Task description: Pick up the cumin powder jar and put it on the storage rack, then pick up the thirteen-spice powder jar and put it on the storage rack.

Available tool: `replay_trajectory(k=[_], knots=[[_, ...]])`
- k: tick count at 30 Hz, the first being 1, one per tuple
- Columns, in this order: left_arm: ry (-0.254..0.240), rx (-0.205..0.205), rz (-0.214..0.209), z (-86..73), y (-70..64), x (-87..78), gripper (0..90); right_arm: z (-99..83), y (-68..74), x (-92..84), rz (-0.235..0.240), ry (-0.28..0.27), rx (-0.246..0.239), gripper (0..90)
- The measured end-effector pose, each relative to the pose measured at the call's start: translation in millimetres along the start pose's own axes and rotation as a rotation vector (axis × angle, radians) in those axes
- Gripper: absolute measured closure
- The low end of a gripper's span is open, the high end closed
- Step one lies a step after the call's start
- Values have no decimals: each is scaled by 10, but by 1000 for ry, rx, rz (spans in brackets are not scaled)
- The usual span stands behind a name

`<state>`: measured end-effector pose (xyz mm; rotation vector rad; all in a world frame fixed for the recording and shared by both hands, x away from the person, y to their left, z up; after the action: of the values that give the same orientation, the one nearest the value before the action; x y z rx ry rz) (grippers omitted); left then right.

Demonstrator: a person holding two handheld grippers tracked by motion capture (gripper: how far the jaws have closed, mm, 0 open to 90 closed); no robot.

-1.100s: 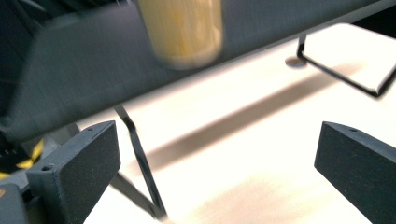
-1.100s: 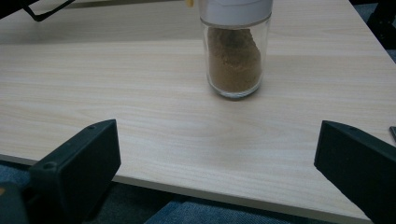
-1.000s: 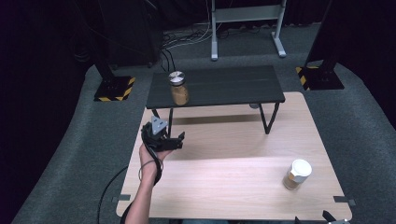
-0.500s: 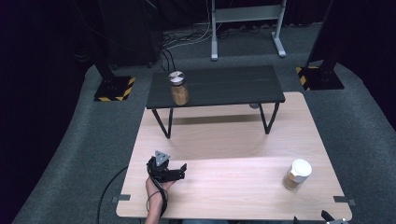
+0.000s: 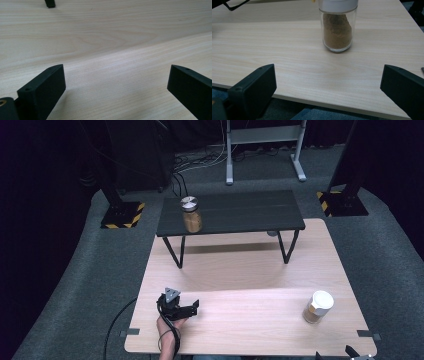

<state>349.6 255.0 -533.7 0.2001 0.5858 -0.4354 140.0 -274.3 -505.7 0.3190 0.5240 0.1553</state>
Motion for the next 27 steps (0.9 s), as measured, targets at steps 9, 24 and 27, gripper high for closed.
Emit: replay_trajectory(k=[9, 24, 27], knots=[[21, 46, -2, 20, -39, 12, 30, 11, 32, -23, 8, -10, -1, 0], [-18, 28, -9, -13, -19, -19, 33, -8, -4, 8, -18, 6, 3, 0], [-22, 25, -12, -16, -14, -21, 33, -3, 19, -5, -16, 0, -9, 0]])
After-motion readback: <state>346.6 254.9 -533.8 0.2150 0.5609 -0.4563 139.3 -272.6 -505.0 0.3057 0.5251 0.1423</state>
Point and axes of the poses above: each handheld gripper's, and its own axes: x roughly forward along the jaws, z roughly out of its top, y roughly to its left, the point moved 10 cm from there along x, roughly forward along the jaws, and after that the axes turned 14 degrees about x, right-handed, at the moved point
